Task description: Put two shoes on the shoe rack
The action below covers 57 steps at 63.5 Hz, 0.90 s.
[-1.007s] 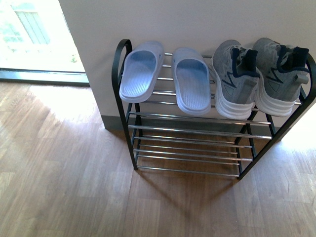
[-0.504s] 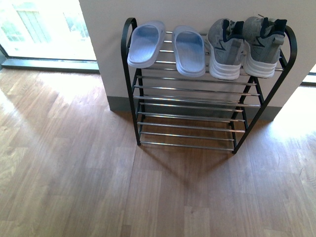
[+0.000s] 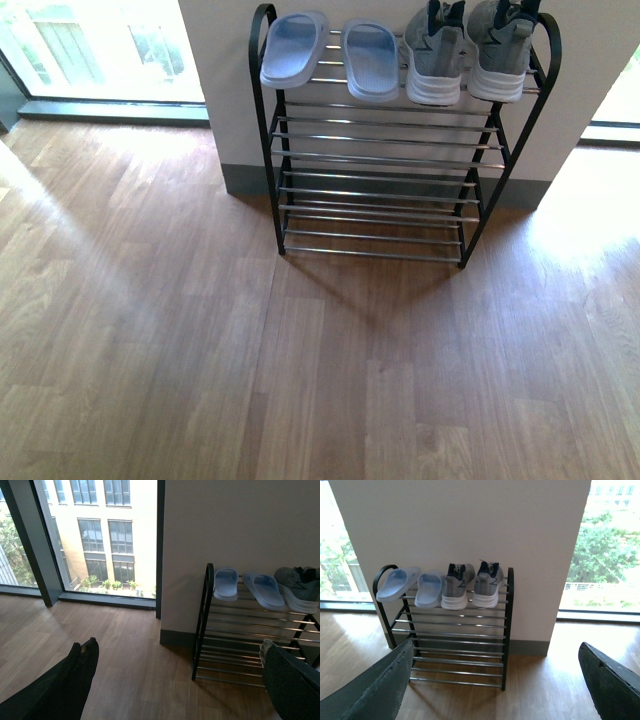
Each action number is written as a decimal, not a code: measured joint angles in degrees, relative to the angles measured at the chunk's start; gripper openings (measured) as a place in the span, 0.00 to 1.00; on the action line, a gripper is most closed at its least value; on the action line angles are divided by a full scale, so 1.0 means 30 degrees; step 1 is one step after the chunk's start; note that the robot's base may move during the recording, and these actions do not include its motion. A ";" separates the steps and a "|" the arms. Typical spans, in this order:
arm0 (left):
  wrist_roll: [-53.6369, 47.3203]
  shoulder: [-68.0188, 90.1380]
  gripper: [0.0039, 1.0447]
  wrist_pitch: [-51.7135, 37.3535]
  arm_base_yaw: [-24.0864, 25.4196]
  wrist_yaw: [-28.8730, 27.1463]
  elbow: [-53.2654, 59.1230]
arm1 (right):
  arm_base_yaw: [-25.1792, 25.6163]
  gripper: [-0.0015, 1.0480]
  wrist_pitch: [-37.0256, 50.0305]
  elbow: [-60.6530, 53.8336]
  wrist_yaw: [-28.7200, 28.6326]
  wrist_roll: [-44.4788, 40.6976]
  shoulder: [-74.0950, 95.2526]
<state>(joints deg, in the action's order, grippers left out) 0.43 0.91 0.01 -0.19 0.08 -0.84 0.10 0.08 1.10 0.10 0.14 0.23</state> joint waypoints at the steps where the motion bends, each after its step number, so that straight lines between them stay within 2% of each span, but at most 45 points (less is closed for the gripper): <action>1: 0.0000 0.0000 0.91 0.0000 0.0000 -0.0015 0.0000 | 0.0000 0.91 0.0000 0.0000 -0.0007 0.0000 0.0000; 57: 0.0007 0.0000 0.91 0.0000 0.0000 -0.0022 0.0000 | 0.0000 0.91 0.0000 0.0000 -0.0022 0.0000 0.0015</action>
<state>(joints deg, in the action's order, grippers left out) 0.45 0.91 0.01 -0.19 0.01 -0.84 0.10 0.08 1.10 0.03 0.14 0.27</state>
